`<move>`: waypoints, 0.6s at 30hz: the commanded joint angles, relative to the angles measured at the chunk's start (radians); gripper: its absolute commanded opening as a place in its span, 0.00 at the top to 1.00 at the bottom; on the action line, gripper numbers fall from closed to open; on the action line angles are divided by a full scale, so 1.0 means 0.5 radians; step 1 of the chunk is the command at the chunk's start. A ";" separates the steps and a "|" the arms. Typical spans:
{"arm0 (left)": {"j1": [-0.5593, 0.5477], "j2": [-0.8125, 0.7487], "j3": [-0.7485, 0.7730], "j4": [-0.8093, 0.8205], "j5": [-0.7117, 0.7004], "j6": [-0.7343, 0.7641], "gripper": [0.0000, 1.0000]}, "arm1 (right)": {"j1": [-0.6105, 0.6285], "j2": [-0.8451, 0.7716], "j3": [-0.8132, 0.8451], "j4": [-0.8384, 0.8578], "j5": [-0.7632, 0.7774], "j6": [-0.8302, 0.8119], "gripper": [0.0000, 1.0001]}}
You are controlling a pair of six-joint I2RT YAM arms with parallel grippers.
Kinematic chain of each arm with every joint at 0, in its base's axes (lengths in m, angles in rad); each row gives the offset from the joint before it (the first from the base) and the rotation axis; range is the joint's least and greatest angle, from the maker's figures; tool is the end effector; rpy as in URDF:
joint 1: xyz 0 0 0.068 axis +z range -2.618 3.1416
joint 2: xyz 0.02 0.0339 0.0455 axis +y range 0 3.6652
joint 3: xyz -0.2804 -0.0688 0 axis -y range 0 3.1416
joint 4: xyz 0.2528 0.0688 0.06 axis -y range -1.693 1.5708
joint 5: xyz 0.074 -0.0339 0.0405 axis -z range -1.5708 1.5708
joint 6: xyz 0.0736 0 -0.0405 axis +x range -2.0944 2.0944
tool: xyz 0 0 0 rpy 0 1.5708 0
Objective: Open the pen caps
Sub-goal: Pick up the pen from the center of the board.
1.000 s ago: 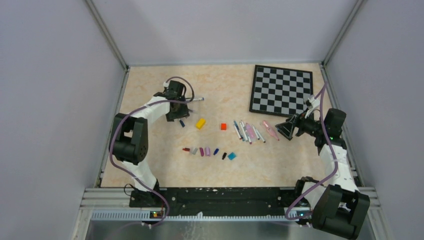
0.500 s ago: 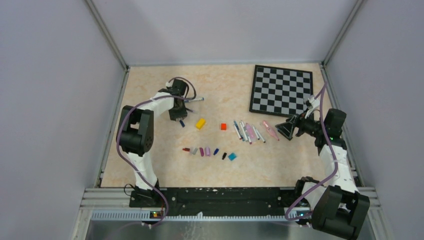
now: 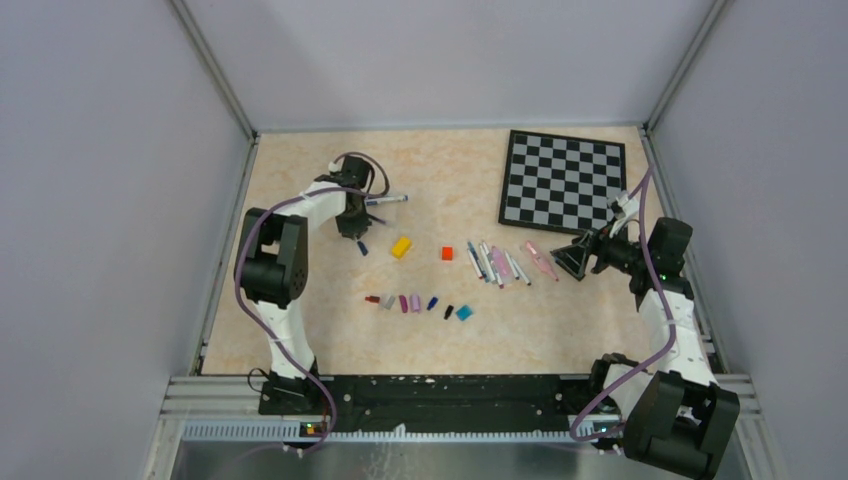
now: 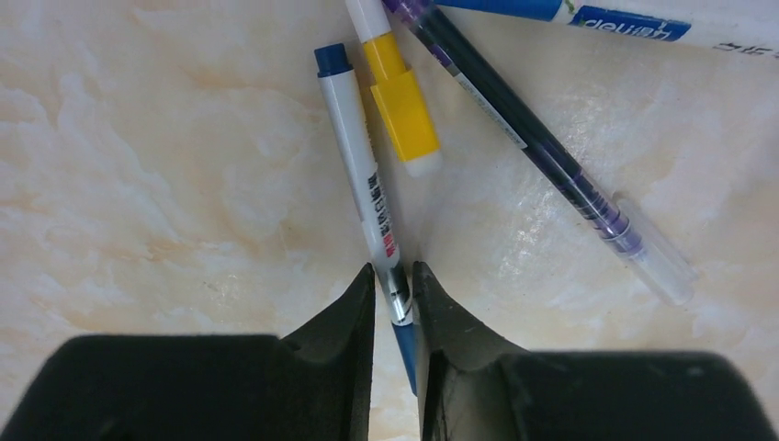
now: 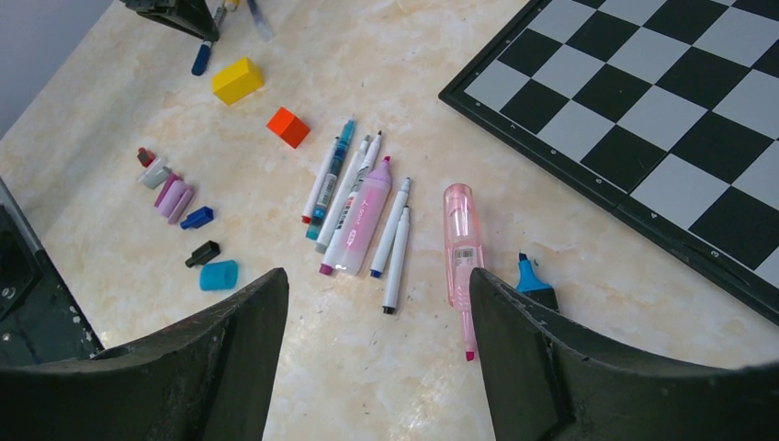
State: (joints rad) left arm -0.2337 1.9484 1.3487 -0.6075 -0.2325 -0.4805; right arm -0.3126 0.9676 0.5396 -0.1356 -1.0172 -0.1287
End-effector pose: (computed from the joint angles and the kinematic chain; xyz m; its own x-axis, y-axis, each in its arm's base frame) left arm 0.4103 -0.0802 0.1449 -0.8736 -0.2544 -0.4149 -0.2911 0.9563 0.0266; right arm 0.2201 -0.0053 0.2339 -0.4371 0.0703 -0.8967 -0.5835 0.7365 0.3422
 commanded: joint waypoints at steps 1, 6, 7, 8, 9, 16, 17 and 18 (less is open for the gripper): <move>0.030 0.043 0.006 -0.003 -0.020 0.006 0.79 | -0.031 -0.048 0.114 0.018 -0.017 -0.051 0.29; 0.051 -0.029 -0.074 0.026 -0.024 0.022 0.93 | -0.031 -0.051 0.114 0.011 -0.018 -0.054 0.29; 0.053 -0.052 -0.087 0.027 -0.027 0.030 0.96 | -0.030 -0.052 0.114 0.010 -0.017 -0.055 0.29; 0.053 -0.080 -0.101 0.028 -0.033 0.043 1.00 | -0.031 -0.054 0.116 0.010 -0.019 -0.057 0.29; 0.053 -0.117 -0.119 0.028 -0.043 0.055 1.00 | -0.031 -0.057 0.115 0.008 -0.024 -0.063 0.29; 0.053 -0.502 -0.348 0.090 -0.008 0.173 1.00 | -0.031 -0.073 0.099 0.015 -0.130 -0.086 0.29; 0.053 -0.577 -0.395 0.126 0.039 0.200 1.00 | -0.031 -0.075 0.096 0.014 -0.149 -0.094 0.29; 0.053 -0.655 -0.461 0.166 0.115 0.234 1.00 | -0.031 -0.078 0.092 0.014 -0.175 -0.104 0.29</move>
State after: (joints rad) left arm -0.2111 1.7874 1.1873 -0.5819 -0.2401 -0.4244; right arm -0.3126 0.9520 0.5400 -0.1463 -1.0420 -0.1406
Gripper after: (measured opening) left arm 0.015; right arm 0.705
